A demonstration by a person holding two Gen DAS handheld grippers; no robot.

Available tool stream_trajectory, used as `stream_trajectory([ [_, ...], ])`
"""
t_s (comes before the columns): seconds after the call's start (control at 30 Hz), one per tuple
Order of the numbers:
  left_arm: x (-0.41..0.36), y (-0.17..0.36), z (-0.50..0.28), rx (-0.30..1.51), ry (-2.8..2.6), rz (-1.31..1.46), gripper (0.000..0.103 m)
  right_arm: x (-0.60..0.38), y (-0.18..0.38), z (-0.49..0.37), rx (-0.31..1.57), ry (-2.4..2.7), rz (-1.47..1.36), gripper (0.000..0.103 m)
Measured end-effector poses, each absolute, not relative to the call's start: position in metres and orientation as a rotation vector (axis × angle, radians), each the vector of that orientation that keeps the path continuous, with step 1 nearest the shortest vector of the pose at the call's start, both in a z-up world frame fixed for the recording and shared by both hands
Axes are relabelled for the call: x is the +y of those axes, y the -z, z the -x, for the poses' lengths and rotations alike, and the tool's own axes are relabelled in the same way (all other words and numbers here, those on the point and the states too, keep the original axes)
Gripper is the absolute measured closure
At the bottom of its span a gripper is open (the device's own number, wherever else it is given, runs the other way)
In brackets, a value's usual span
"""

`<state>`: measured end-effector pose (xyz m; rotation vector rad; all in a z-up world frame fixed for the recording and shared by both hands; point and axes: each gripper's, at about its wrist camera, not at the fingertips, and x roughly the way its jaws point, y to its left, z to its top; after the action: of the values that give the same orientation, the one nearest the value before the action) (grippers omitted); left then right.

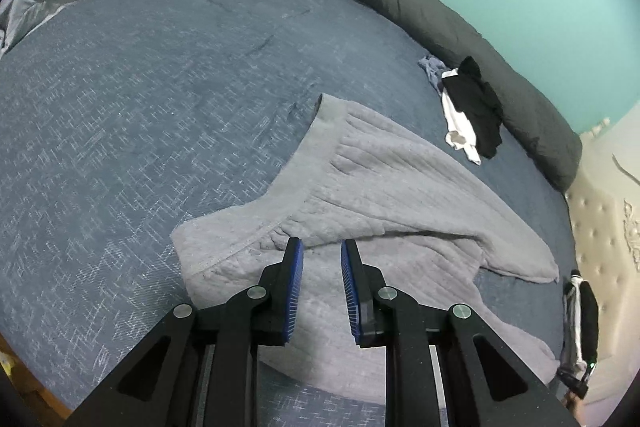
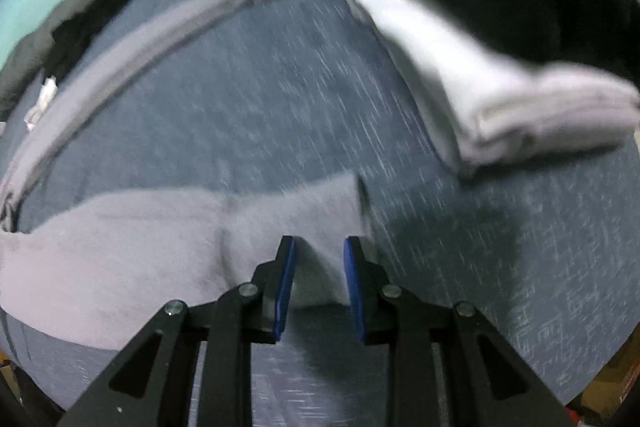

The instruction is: Fold clothes

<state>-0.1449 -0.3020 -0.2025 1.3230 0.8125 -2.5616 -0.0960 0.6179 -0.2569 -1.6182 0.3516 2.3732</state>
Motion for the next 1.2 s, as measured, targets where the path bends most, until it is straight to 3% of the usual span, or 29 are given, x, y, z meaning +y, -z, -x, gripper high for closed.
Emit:
stream_trajectory([
  [0.3, -0.296, 0.211, 0.177, 0.712, 2.571, -1.401, 0.08, 0.605, 0.22, 0.088, 0.365, -2.514, 1.451, 0.079],
  [0.47, -0.29, 0.218, 0.216, 0.681, 2.612, -1.438, 0.069, 0.561, 0.203, 0.111, 0.321, -2.644, 1.45, 0.079],
  [0.87, -0.318, 0.268, 0.327, 0.751, 2.539, -1.437, 0.058, 0.454, 0.216, 0.176, 0.089, -2.761, 1.587, 0.079],
  [1.2, -0.34, 0.296, 0.374, 0.786, 2.543, -1.428, 0.059, 0.463, 0.233, 0.19, 0.129, -2.697, 1.588, 0.079],
])
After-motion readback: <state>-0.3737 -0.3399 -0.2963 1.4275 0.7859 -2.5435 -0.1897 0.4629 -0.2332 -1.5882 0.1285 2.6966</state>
